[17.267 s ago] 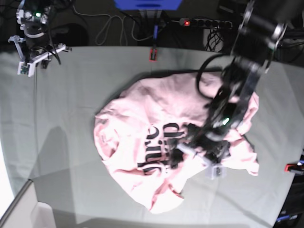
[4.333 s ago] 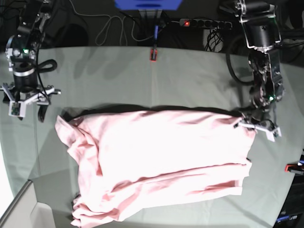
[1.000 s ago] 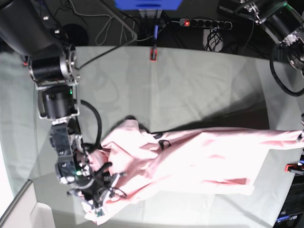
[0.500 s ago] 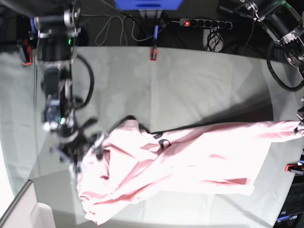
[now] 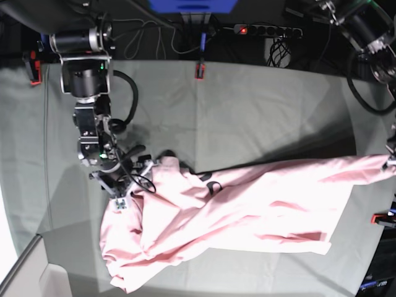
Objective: Layout the t-shirt on the table in an organized manner, then fold the t-shirt properly
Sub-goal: 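Pull the shirt corners apart with both grippers to spread it flat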
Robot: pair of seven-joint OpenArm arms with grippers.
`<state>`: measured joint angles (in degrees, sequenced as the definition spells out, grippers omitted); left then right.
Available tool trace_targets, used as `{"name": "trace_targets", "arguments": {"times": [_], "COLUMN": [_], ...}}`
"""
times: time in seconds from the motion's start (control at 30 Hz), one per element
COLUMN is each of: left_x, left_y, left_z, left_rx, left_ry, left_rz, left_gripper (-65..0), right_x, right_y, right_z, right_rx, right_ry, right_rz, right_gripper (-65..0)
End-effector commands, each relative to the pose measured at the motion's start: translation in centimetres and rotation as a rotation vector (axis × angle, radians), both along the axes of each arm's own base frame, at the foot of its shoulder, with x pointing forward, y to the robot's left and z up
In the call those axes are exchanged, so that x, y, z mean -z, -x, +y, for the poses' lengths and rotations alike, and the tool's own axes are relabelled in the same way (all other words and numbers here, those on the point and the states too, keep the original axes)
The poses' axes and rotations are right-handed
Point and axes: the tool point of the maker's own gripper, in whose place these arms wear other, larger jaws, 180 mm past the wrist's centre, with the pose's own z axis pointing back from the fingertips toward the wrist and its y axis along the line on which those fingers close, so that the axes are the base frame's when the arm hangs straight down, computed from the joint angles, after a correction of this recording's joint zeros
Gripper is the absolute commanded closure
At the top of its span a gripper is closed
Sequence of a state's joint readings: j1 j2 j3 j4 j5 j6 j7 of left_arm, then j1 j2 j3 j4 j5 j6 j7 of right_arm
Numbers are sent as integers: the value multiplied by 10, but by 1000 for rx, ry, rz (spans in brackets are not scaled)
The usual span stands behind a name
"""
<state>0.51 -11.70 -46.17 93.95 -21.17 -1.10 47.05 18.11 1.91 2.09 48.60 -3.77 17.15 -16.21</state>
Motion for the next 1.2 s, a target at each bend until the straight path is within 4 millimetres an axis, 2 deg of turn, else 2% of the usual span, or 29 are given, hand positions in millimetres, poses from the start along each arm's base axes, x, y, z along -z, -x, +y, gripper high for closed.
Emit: {"name": "trace_targets", "arguments": {"times": [0.0, 0.07, 0.1, 0.13, 0.27, 0.37, 0.53, 0.67, 0.77, 0.9, 1.03, 1.17], "left_x": [-20, -16, -15, -14, -16, -18, -19, -19, -14, -5, 12, 24], "left_y": [-6, -3, -1, 0, 4, 11, 11, 13, 22, 25, 31, 36], "left_z": [7, 7, 8, 8, 14, 22, 25, 22, 19, 5, -6, -17], "left_rx": [-3, -3, -3, -4, -24, -55, -57, -55, -48, -50, -56, -58], "left_ry": [-41, -41, -42, -42, -43, -41, -45, -44, -52, -19, 23, 62], "left_rz": [-49, -38, -32, -29, -34, -40, -39, -38, -14, -22, -1, 16], "left_gripper": [-1, -1, -1, -1, -1, -1, -1, -1, -1, -1, -1, -1], "right_x": [-12, -12, -12, -11, -5, -20, -77, -128, -151, -157, -133, -118], "right_y": [-13, -13, -12, -11, -1, 10, 39, 70, 97, 137, 183, 213], "right_z": [0, 1, 3, 3, -1, -4, -23, -66, -91, -119, -131, -138], "right_rx": [8, 6, 3, 3, 10, 7, -6, 78, 130, 193, 267, 296], "right_ry": [-13, -16, -19, -19, -15, 1, 76, 150, 206, 268, 276, 287], "right_rz": [-41, -52, -54, -52, -37, -95, -270, -388, -423, -398, -289, -213], "right_gripper": [-377, -353, -319, -270, 0, -2, 0, 0, 0, 0, 0, 0]}}
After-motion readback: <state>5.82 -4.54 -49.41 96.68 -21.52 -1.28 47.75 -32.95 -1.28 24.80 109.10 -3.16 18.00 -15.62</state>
